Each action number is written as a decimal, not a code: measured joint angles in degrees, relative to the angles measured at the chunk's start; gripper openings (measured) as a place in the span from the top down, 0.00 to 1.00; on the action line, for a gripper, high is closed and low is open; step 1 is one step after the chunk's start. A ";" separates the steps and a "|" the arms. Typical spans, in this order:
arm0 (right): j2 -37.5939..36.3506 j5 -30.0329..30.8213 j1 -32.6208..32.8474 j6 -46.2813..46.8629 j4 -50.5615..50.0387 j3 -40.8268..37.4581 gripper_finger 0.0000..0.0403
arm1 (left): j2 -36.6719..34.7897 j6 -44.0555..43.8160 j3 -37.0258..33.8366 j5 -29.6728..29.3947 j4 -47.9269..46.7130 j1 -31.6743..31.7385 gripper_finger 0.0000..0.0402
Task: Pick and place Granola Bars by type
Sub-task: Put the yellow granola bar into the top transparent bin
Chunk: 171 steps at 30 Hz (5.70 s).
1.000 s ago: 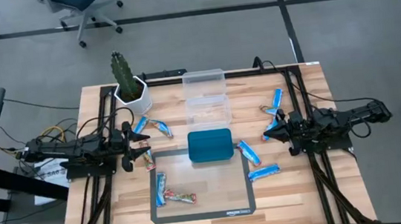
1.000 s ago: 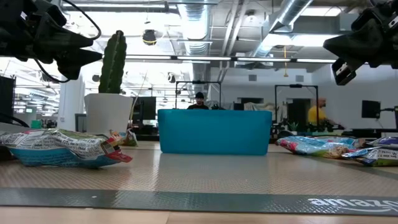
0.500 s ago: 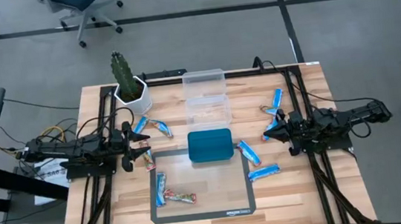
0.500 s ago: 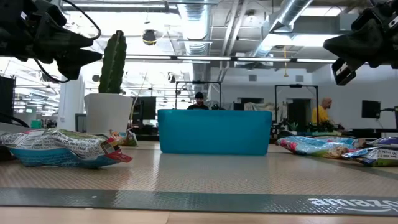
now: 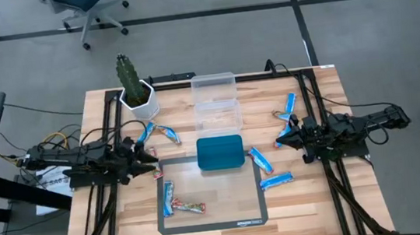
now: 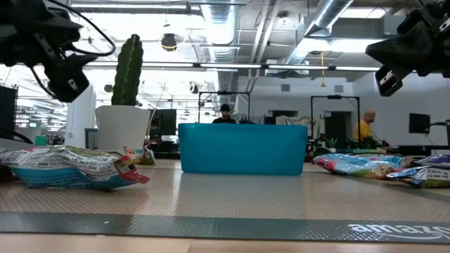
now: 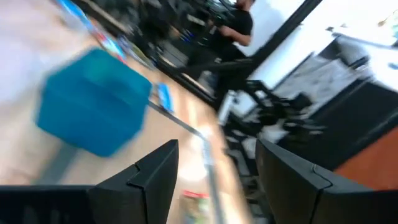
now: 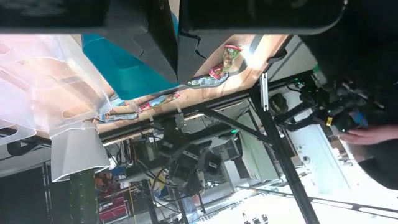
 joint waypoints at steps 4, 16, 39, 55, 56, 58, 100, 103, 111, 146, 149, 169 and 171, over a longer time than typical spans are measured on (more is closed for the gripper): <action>0.02 0.01 0.00 0.00 0.00 0.02 1.00 | 0.00 -7.25 0.00 -0.11 -0.35 0.00 0.49; 0.01 0.00 0.00 0.00 0.00 0.01 1.00 | 0.10 -14.00 0.09 -9.70 -1.13 0.00 0.49; 0.00 0.02 0.00 0.00 0.00 0.00 1.00 | 36.66 -7.49 25.13 -23.65 -21.38 9.62 0.49; 0.02 0.02 0.00 0.00 0.00 0.01 1.00 | 66.37 -1.96 31.56 -18.20 -16.70 16.82 0.49; 0.00 0.02 0.02 0.00 0.00 0.02 1.00 | 66.89 -1.94 31.56 -18.43 -16.32 17.08 0.49; 0.00 0.00 0.00 0.00 0.00 0.02 1.00 | 67.81 -2.85 31.56 -18.60 -15.53 17.85 0.49; 0.00 0.02 0.01 -0.01 0.03 0.02 1.00 | 80.16 -42.48 33.54 -15.71 -13.31 22.68 0.49; 0.00 0.00 0.01 0.00 0.04 0.00 1.00 | 83.85 -41.34 35.53 -15.44 -13.33 23.65 0.49; 0.00 0.00 0.00 0.00 0.04 0.02 1.00 | 89.02 -41.25 38.53 -13.39 -13.52 24.90 0.49; 0.00 0.00 0.02 -0.01 0.04 0.02 1.00 | 87.78 -40.82 38.55 -13.32 -4.93 25.05 0.89; 0.00 0.02 0.00 0.00 0.07 0.02 1.00 | 86.70 -39.05 38.64 -15.43 -4.49 25.62 0.89; 0.00 0.02 0.00 0.00 0.07 0.02 1.00 | 81.44 -17.55 47.24 -25.40 6.56 31.83 0.89; 0.00 0.00 0.02 -0.02 0.07 0.00 1.00 | 83.30 -12.84 50.97 -24.14 6.37 32.72 0.89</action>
